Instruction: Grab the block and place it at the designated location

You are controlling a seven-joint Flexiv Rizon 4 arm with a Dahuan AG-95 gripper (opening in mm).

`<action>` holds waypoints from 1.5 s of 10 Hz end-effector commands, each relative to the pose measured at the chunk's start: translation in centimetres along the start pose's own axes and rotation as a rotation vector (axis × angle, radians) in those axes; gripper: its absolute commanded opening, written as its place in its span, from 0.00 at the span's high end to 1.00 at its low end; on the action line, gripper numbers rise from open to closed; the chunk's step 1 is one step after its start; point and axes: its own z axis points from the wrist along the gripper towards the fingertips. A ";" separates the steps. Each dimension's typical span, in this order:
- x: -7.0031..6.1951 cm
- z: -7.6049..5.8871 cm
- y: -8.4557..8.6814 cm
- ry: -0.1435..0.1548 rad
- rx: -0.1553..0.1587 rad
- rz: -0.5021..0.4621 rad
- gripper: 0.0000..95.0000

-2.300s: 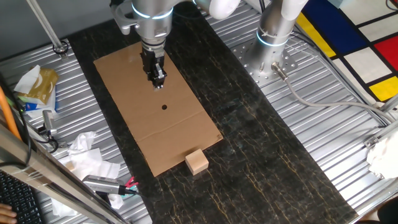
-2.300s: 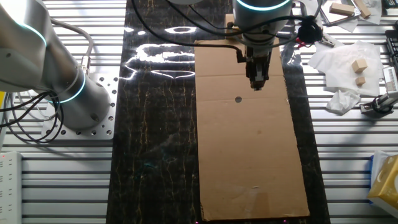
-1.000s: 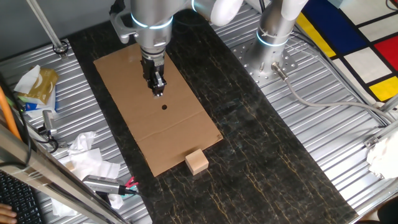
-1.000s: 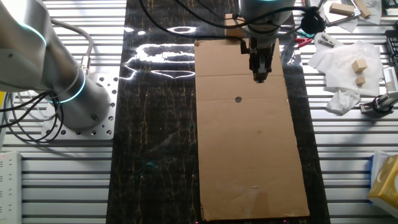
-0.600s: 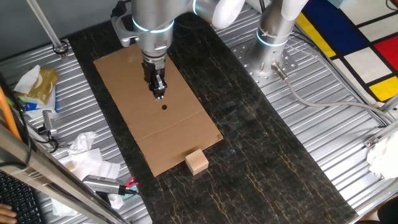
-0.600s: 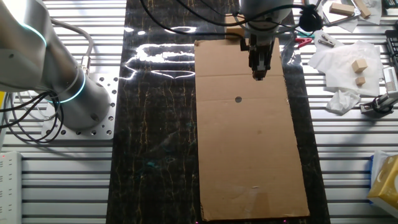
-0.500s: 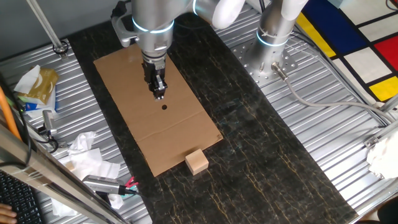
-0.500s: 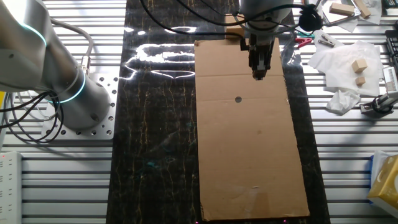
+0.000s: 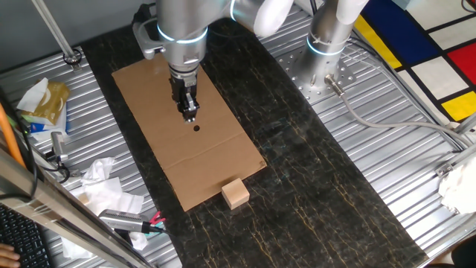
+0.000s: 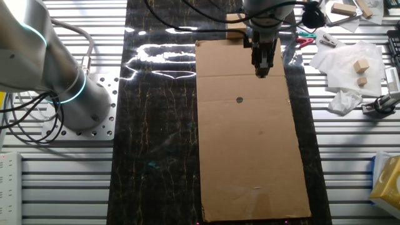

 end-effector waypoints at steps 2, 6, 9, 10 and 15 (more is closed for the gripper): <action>-0.1 0.1 0.2 -0.003 -0.001 0.004 0.60; -0.2 0.4 1.5 -0.002 -0.006 0.009 0.60; 0.1 0.8 3.1 0.000 -0.008 -0.007 0.60; 0.0 0.8 3.3 0.001 -0.006 -0.008 0.60; -0.5 0.7 3.7 0.032 -0.001 -0.007 0.60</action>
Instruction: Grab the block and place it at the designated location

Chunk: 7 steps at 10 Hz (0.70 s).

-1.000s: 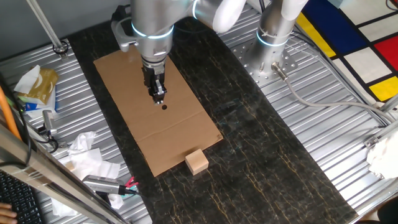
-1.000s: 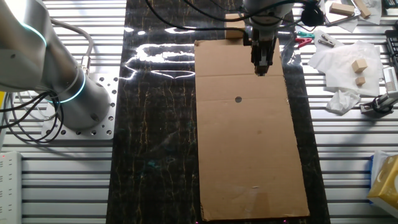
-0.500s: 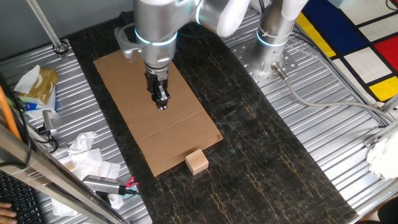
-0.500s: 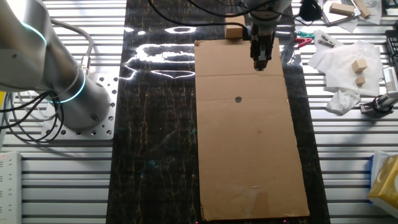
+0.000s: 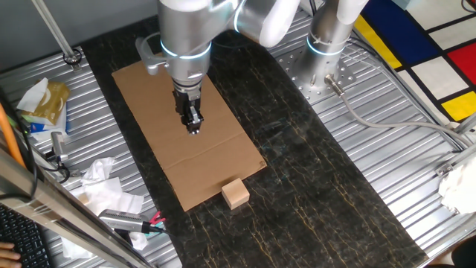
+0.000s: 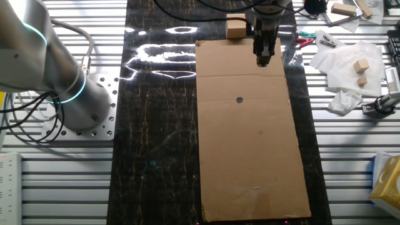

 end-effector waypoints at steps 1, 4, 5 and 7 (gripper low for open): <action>-0.2 0.1 0.1 0.025 0.004 0.009 0.60; -0.2 0.5 0.5 0.014 -0.008 0.009 0.60; 0.0 0.7 0.8 0.017 -0.004 0.018 0.60; 0.0 0.9 1.0 0.020 0.005 0.024 0.60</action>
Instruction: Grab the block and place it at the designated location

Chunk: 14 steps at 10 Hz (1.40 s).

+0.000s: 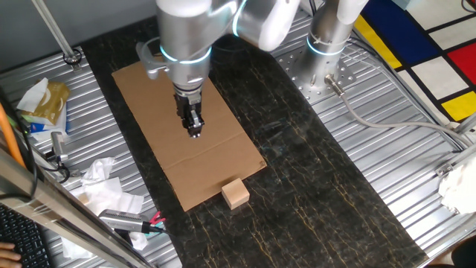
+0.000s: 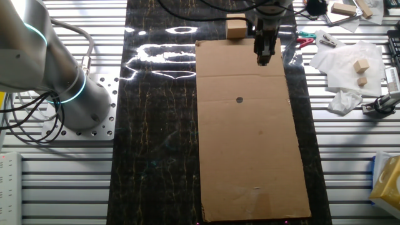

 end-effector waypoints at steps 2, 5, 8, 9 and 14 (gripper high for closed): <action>-0.3 0.3 0.3 0.005 0.003 -0.001 0.60; -0.2 0.4 0.5 0.002 0.004 0.000 0.60; -0.2 0.4 0.5 0.002 0.004 0.005 0.60; -0.2 0.4 0.5 0.003 0.005 0.004 0.60; -0.2 0.5 0.5 0.009 0.009 -0.007 0.60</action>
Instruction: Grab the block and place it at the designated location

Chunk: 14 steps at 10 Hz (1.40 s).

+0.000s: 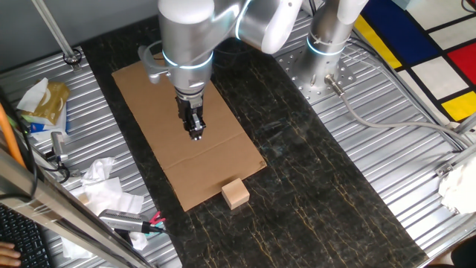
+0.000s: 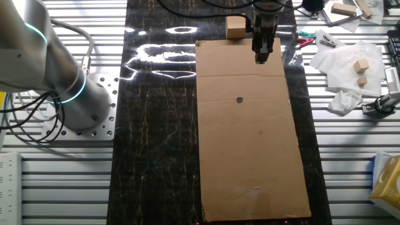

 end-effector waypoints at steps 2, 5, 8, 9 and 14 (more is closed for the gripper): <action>-0.1 0.6 -0.1 0.013 0.005 0.004 0.60; -0.1 0.8 -0.1 0.008 0.002 -0.023 0.60; -0.1 0.8 -0.1 0.007 0.006 -0.022 0.60; -0.1 0.8 -0.1 0.006 0.007 -0.013 0.60; -0.1 0.8 -0.1 0.009 0.016 0.001 0.60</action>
